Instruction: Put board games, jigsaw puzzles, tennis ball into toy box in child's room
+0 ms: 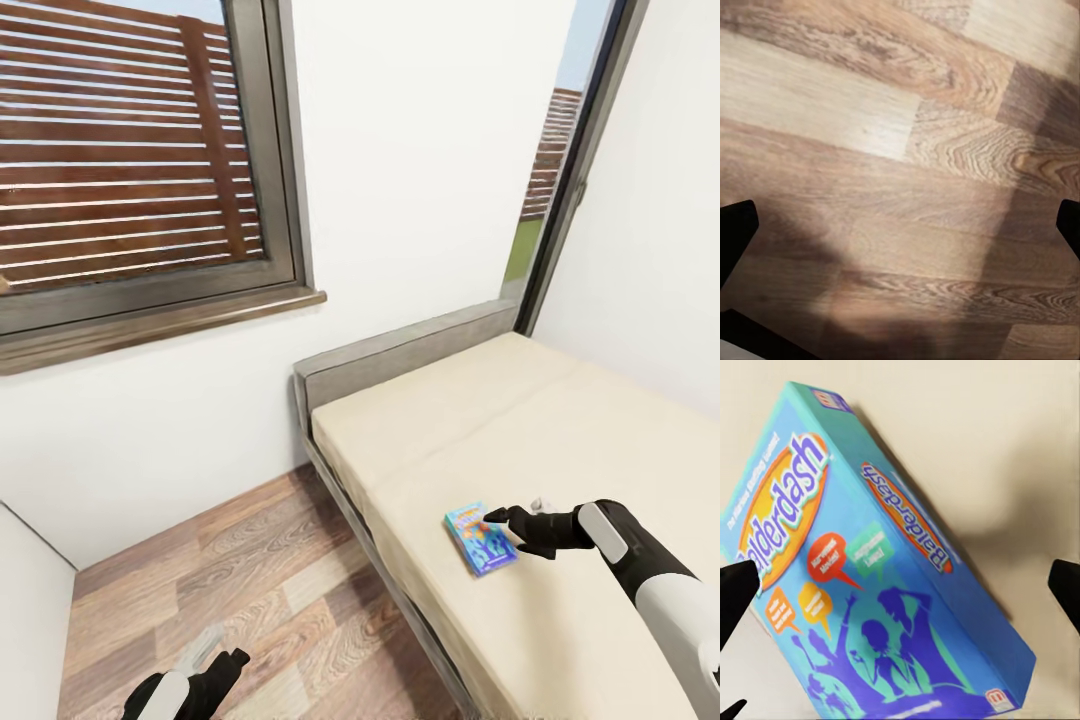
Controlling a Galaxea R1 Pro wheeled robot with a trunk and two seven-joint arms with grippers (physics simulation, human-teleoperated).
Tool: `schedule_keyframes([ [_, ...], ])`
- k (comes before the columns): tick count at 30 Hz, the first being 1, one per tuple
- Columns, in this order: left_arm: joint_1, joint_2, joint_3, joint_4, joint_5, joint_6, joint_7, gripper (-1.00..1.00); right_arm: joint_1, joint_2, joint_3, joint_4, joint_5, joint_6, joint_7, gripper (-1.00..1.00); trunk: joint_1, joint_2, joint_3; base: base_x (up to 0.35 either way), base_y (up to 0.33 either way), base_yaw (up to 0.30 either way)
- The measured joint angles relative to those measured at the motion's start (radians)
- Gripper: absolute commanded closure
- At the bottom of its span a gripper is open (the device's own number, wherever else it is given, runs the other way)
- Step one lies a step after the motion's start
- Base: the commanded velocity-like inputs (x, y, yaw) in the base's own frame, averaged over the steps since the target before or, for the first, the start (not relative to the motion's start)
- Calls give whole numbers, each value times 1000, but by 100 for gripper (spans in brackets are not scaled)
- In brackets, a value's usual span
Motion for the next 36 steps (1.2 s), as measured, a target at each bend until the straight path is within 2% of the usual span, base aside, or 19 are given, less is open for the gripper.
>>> schedule_keyframes([
  [36,0,0,0,0,0,0,0,-100,0,3,2,0,3,-3,0,-100,0,0,0,-36,-22,4],
])
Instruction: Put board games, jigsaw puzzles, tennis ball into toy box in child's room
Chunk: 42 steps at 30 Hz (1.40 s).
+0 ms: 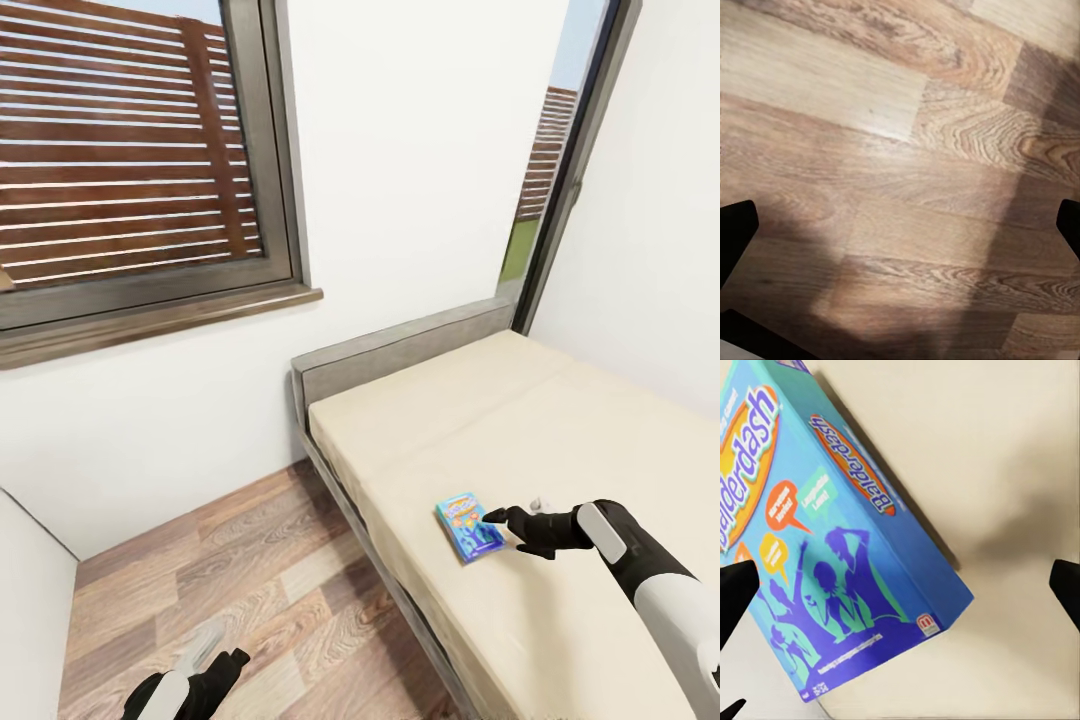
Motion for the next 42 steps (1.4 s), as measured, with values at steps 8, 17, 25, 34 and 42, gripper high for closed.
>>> schedule_keyframes([
  [8,0,0,0,0,0,0,0,-100,-1,-7,3,-2,38,-2,-5,-100,-2,0,0,-25,-12,168],
  [17,0,0,0,0,0,0,0,-100,-1,-7,4,0,36,-2,-6,-100,-4,0,0,-7,-3,258],
  [25,0,0,0,0,-1,0,0,-100,-1,-1,5,0,38,-2,-8,-100,-6,0,0,-2,-1,226],
  [34,0,0,0,0,-1,0,0,-100,-1,1,4,-1,34,-2,-9,-100,-5,0,0,0,0,72],
  [42,0,0,0,0,-1,0,0,-100,-1,1,3,-6,29,-2,-8,-100,-1,0,0,0,0,19],
])
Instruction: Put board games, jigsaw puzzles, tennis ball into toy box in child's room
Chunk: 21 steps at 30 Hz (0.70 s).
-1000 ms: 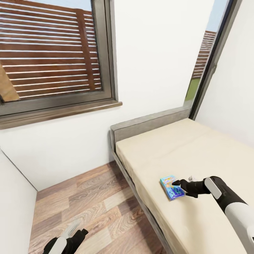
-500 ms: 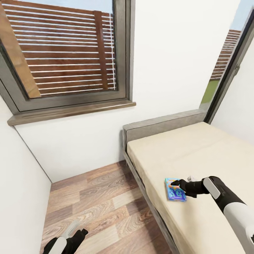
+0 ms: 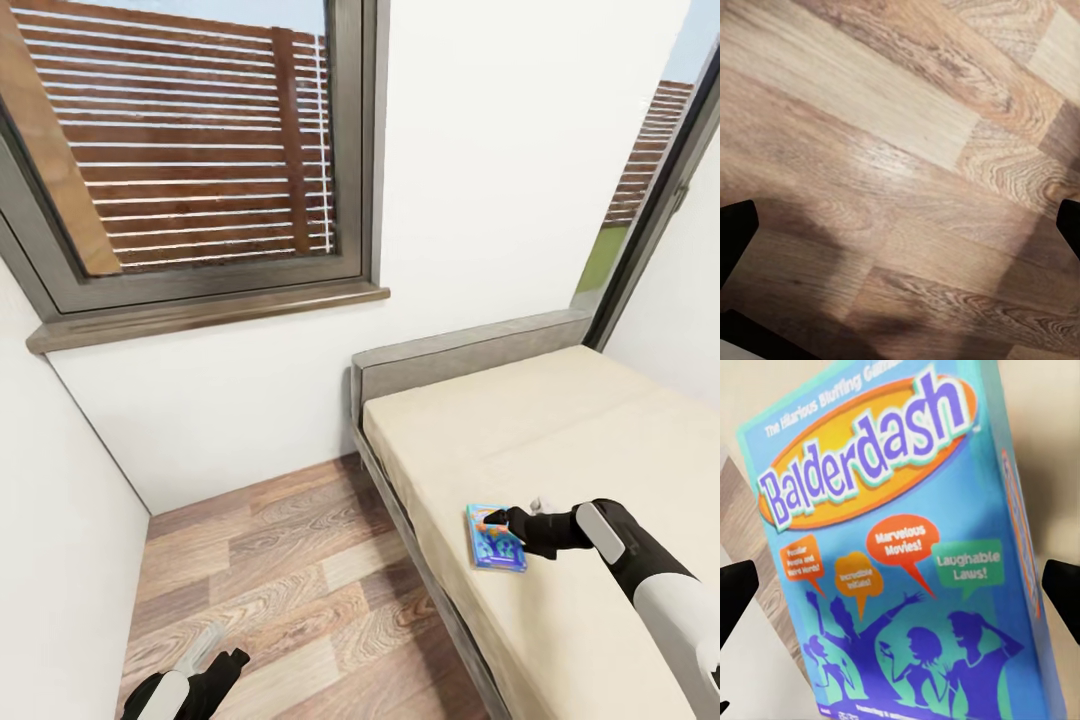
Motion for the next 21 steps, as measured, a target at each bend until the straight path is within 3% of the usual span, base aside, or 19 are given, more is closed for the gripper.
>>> schedule_keyframes([
  [21,0,0,0,0,0,0,0,-100,0,-1,1,-4,4,1,-1,-100,0,0,0,0,0,18],
])
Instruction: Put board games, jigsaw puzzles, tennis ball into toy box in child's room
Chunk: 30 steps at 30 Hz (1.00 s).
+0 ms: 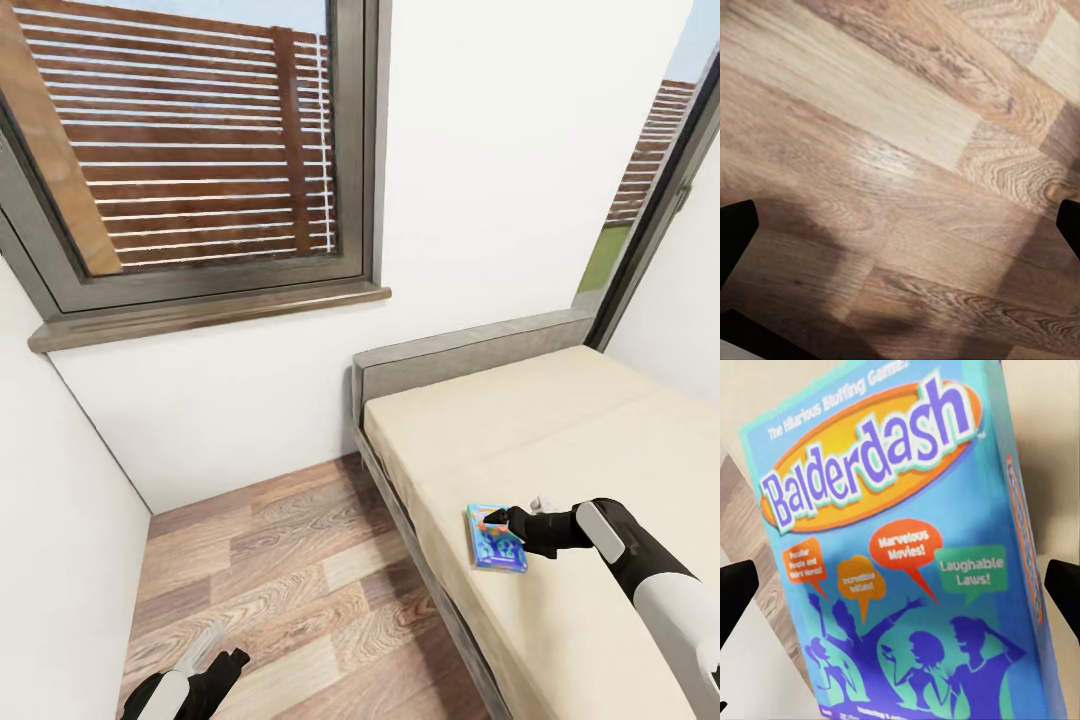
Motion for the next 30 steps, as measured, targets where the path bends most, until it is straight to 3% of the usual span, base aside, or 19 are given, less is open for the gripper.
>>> schedule_keyframes([
  [7,0,0,0,0,0,0,0,-100,0,-13,0,10,3,-1,0,-100,-4,0,0,0,0,121],
  [30,0,0,0,0,0,0,0,-100,0,-11,-1,8,0,-1,3,-100,-3,0,0,0,0,20],
])
